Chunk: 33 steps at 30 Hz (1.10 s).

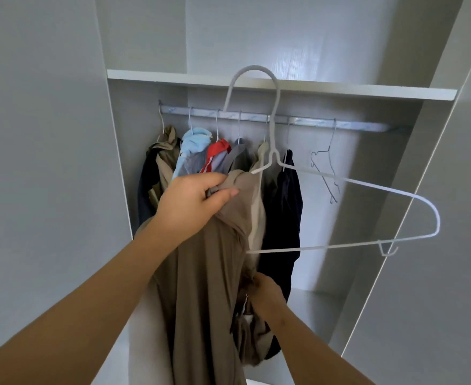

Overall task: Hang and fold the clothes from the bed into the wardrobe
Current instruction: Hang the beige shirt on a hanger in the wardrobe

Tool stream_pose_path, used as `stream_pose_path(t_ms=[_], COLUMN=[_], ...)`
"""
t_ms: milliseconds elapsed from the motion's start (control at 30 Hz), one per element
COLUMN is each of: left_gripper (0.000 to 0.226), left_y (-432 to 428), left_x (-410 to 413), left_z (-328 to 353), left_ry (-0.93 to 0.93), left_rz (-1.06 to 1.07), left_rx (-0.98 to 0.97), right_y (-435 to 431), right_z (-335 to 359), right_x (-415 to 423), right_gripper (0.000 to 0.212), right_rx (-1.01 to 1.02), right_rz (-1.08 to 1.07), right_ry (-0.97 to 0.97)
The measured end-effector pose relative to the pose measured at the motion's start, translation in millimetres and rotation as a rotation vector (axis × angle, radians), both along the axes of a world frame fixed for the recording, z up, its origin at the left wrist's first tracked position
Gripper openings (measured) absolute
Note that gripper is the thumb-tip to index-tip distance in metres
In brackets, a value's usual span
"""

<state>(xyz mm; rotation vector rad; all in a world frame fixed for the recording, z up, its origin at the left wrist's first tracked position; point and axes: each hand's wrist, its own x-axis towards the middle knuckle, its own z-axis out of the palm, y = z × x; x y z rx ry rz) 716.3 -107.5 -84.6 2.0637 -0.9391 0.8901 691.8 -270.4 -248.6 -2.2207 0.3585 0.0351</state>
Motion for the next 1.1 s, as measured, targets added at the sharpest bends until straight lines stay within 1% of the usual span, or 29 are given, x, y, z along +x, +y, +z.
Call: stream_pose_path(t_ms=[100, 200, 267, 333, 400, 467, 500, 533, 633, 700, 767, 800, 833, 900, 933, 1000, 1100], left_gripper=[0.04, 0.043, 0.04, 0.039, 0.04, 0.037, 0.034, 0.033, 0.035, 0.036, 0.038, 0.039, 0.039, 0.035, 0.036, 0.039, 0.038], left_y=[16.2, 34.4, 44.3, 52.9, 62.4, 73.2, 78.8, 84.0, 93.2, 97.8, 102.6, 104.6, 106.4, 109.7, 111.6, 115.9, 120.6], left_x=[8.0, 18.5, 25.0, 31.7, 37.7, 42.1, 43.8, 45.1, 46.0, 47.3, 48.5, 48.6, 48.4, 48.9, 49.5, 50.4, 49.5], left_z=[-2.1, -7.7, -9.7, -10.4, -10.2, -9.3, -8.6, -7.9, -6.7, -5.4, -3.5, -2.9, -2.5, -2.9, -3.4, -5.2, -9.0], left_ry=[0.027, 0.064, 0.087, 0.092, 0.084, 0.099, 0.106, 0.107, 0.092, 0.082, 0.079, 0.079, 0.082, 0.087, 0.092, 0.11, 0.118], left_rz=[0.05, 0.038, 0.039, 0.043, 0.04, 0.053, 0.066, 0.072, 0.063, 0.066, 0.058, 0.052, 0.049, 0.056, 0.063, 0.072, 0.07], left_rx=[0.001, -0.019, -0.009, 0.016, 0.043, 0.055, 0.065, 0.078, 0.118, 0.108, 0.082, 0.076, 0.077, 0.085, 0.076, 0.046, 0.036], right_y=[-11.8, -27.7, -34.8, -41.0, -49.2, -61.4, -67.9, -73.7, -83.0, -85.2, -87.3, -87.8, -87.6, -83.1, -80.3, -77.0, -74.2], right_z=[11.6, 23.6, 30.7, 34.7, 35.6, 34.5, 34.7, 36.4, 45.0, 51.6, 55.5, 55.8, 55.9, 58.2, 59.8, 63.4, 70.0], right_x=[5.1, 10.6, 12.1, 12.2, 11.2, 8.9, 7.7, 6.7, 6.3, 9.0, 10.0, 11.0, 11.2, 10.5, 10.0, 10.0, 8.1], right_gripper=[0.018, 0.016, 0.016, 0.025, 0.03, 0.024, 0.019, 0.017, 0.022, 0.019, 0.029, 0.031, 0.028, 0.013, 0.007, 0.008, 0.019], right_rx=[0.158, 0.212, 0.238, 0.154, -0.022, -0.221, -0.295, -0.33, -0.32, -0.272, -0.176, -0.062, 0.081, 0.333, 0.401, 0.479, 0.54], right_rz=[-0.07, -0.11, -0.126, -0.107, -0.043, 0.03, 0.032, 0.005, -0.095, -0.143, -0.202, -0.224, -0.239, -0.249, -0.238, -0.179, -0.075], right_ry=[-0.171, -0.283, -0.35, -0.375, -0.313, -0.223, -0.188, -0.177, -0.225, -0.191, -0.106, -0.081, -0.07, -0.066, -0.073, -0.105, -0.107])
